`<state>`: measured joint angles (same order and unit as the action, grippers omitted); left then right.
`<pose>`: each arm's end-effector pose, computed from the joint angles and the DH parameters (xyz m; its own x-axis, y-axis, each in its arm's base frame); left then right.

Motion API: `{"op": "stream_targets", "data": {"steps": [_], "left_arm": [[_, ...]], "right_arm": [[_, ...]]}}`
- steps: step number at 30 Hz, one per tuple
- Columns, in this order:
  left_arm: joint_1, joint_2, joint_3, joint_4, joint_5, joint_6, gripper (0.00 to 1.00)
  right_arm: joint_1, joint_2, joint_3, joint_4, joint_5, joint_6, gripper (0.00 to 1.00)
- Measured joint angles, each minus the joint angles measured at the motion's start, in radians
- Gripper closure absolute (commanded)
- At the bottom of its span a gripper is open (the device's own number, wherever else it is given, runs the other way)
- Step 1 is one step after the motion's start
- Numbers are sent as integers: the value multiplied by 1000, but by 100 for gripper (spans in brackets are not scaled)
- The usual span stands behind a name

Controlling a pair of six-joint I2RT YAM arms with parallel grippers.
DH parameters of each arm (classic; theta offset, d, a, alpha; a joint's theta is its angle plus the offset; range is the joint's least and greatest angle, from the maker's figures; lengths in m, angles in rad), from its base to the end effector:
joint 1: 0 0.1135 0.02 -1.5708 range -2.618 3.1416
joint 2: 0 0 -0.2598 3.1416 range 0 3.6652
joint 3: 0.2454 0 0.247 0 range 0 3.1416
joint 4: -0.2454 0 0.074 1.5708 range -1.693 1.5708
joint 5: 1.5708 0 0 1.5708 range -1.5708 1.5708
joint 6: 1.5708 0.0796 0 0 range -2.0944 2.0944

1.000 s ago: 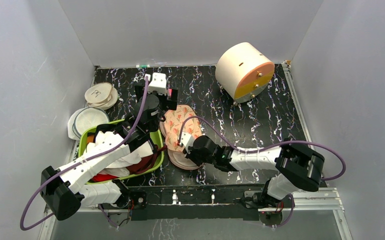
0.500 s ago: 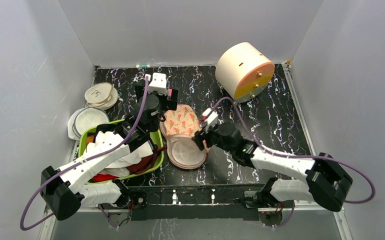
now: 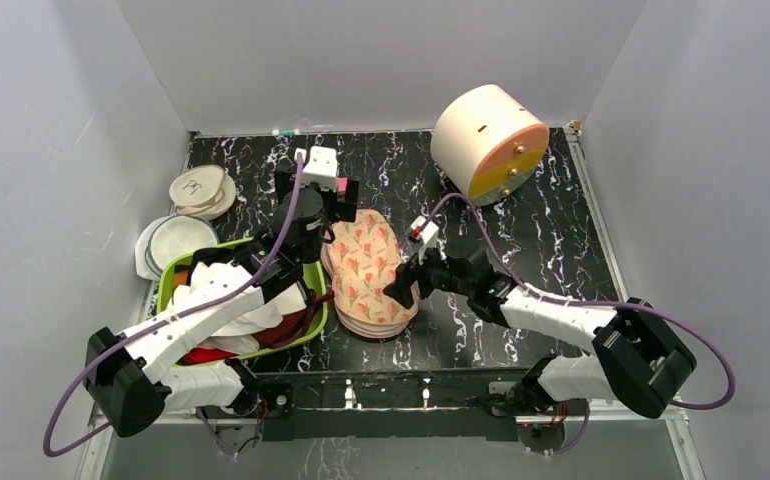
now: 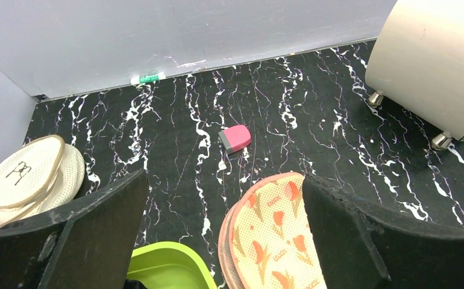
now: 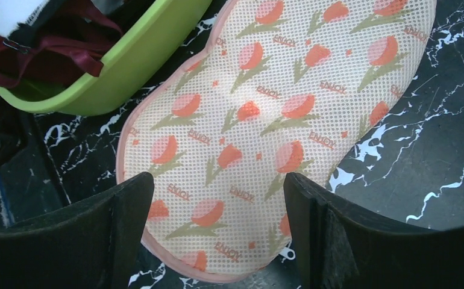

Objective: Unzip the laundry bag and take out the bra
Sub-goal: Reset both arms

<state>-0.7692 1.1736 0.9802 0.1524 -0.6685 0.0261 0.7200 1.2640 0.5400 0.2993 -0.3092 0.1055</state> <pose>0.2517 -0.1750 0.3603 -0.0268 0.0545 -0.9982 0.1016 0.9935 0.0515 0.2075 0.2142 0.1857 -0.3962 -0.2140 -0.8929 -0.7993 0.5590 0.2206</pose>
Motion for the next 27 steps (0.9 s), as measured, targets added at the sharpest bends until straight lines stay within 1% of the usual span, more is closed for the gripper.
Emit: {"op": "stream_targets", "data": {"steps": [3,7,11,15,18,23,25,27], "left_arm": [[0,3,0,1,0,0,2],[0,10,0,0,0,0,2],[0,16,0,-2,2,0,2],[2,16,0,1,0,-2,2],[2,16,0,2,-1,-3,2],[16,16,-3,16,-2,-3,1],[51,14,-6,14,19,-22,2],[133,9,-5,-5,72,-64,2]], "right_arm": [[4,-7,-7,3,-2,37,13],[-15,-21,2,-13,59,78,9],[-83,-21,71,-93,131,86,2],[-159,-56,169,-174,209,79,2],[-253,-131,221,-209,229,84,2],[-539,-291,272,-227,189,132,2],[-624,-333,291,-237,181,148,2],[-653,-360,299,-246,180,161,2]]}}
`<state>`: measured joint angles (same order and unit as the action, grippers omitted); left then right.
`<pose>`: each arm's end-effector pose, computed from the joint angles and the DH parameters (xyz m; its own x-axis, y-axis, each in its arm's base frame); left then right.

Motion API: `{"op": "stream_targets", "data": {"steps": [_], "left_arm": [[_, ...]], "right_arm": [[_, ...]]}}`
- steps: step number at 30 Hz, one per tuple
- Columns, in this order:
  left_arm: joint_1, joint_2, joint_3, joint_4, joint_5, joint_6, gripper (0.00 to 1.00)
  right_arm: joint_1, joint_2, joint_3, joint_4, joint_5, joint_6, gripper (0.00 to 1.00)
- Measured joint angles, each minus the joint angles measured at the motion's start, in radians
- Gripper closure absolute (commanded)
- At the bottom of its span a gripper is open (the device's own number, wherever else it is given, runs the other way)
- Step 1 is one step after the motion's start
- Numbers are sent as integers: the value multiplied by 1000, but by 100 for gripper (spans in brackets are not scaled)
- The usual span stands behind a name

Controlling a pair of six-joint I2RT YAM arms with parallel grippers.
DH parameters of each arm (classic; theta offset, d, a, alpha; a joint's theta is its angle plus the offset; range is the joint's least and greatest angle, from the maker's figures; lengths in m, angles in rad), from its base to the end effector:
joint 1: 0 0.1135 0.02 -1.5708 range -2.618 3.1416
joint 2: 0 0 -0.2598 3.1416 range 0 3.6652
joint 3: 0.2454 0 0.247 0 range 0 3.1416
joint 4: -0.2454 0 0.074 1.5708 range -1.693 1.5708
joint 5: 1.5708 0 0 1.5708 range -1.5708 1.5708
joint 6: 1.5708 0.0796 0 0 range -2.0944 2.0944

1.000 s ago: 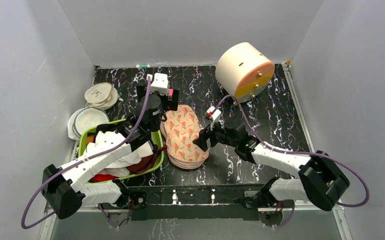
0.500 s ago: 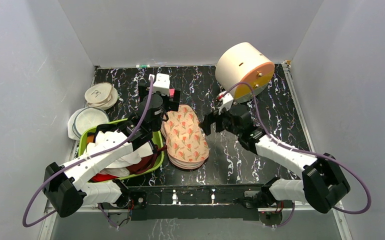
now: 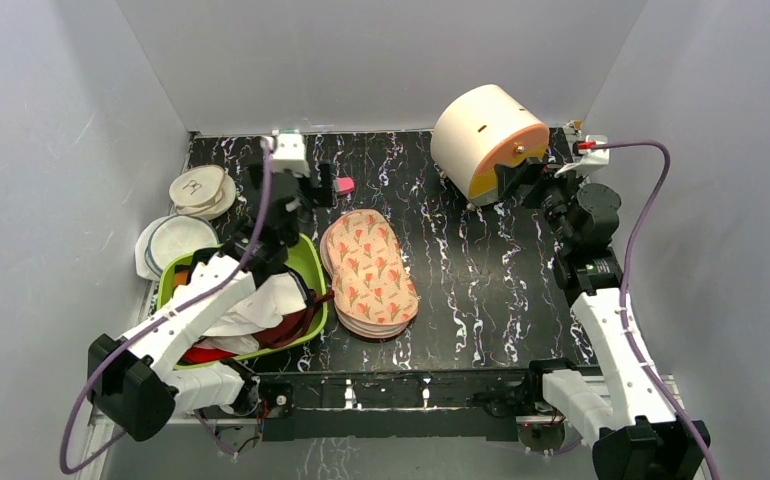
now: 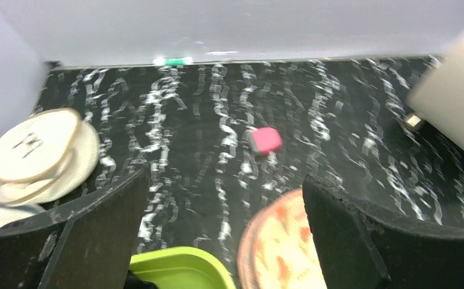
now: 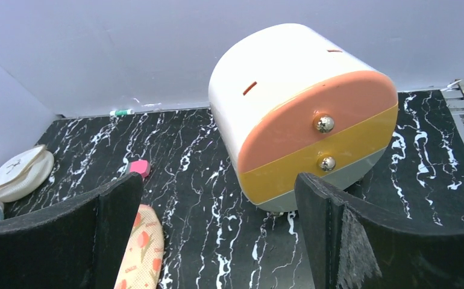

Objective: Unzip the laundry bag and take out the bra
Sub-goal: Reset both arms

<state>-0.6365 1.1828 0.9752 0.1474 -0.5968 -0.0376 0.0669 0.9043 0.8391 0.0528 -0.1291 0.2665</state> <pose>0.2744 -0.1472 0.3549 -0.0499 -0.0018 -0.9988 0.0387 0.9992 -0.0037 0.2541 0.0273 0.3601 -0.0632 0.2575 -0.9642 -0.1846 0.9464 0.2649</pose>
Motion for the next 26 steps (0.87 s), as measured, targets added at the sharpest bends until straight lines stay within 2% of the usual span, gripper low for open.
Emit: {"op": "stream_targets", "data": {"steps": [4,6,10,17,26], "left_arm": [[232,-6,51,-87,111,-89,2],[292,-29,85,-119,118,-102,2],[299,-149,154,-158,139,-101,2],[293,-318,266,-163,131,-69,2],[293,-343,270,-204,123,-40,2]], "right_arm": [[2,-20,16,-61,21,18,2],[7,-29,23,-92,50,21,2],[68,-65,44,-142,132,7,2],[114,-66,221,-206,218,-11,2],[114,-116,216,-204,224,-40,2]]}}
